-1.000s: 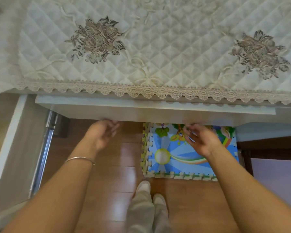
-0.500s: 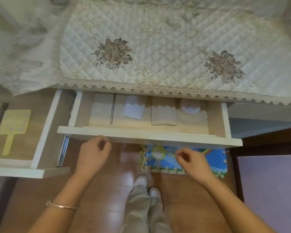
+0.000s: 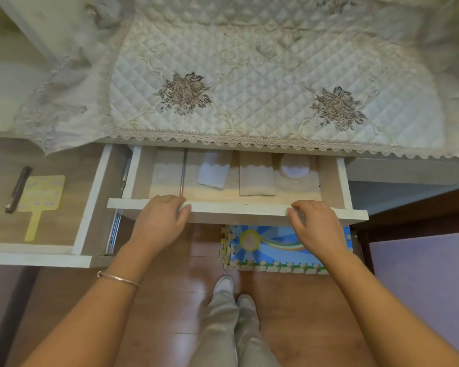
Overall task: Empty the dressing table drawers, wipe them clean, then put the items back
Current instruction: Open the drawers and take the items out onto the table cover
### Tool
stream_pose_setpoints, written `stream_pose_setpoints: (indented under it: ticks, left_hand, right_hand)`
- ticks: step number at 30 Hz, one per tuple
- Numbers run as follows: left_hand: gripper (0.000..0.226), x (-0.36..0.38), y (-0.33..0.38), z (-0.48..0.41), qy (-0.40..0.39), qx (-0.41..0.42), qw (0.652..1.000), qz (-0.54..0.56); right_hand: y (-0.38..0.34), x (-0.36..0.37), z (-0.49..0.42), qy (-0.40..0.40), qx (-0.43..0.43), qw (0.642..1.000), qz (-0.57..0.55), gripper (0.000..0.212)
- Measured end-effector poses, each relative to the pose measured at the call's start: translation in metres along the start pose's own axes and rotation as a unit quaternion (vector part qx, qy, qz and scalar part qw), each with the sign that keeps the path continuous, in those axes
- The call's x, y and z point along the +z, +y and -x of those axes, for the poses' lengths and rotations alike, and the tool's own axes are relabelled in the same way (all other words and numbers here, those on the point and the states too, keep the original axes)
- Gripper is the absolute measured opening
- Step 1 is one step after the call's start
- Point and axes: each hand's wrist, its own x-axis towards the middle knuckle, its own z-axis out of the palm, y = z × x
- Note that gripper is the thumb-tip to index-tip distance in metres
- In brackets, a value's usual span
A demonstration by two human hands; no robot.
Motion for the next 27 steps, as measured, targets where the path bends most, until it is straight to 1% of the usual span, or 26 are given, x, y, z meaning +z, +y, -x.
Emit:
stream_pose_setpoints:
  ticks: [4,11,15,20,24,27]
  left_hand:
    - [0.051,-0.007,0.003,0.016,-0.019,0.004,1.0,-0.008]
    - [0.042,-0.004,0.003,0.05,-0.028,-0.011,1.0,0.005]
    - [0.032,-0.005,0.007,0.062,-0.049,-0.034,0.998,0.003]
    - [0.041,0.0,0.004,0.08,-0.06,-0.032,0.997,-0.03]
    - [0.038,0.002,0.006,0.093,-0.071,-0.034,0.996,-0.039]
    - [0.041,0.005,0.005,0.1,-0.083,-0.032,0.995,-0.05]
  right_hand:
    - [-0.003,-0.005,0.012,-0.039,0.041,0.998,-0.009,0.028]
    - [-0.008,-0.008,0.038,-0.093,0.071,0.993,-0.001,0.027]
    - [-0.008,-0.007,0.051,-0.108,0.068,0.992,0.019,0.025]
    - [-0.006,-0.007,0.071,-0.135,0.049,0.989,0.033,0.027]
    - [-0.008,-0.008,0.086,-0.144,0.045,0.988,0.038,0.029]
    - [-0.008,-0.007,0.094,-0.16,0.044,0.985,0.044,0.03]
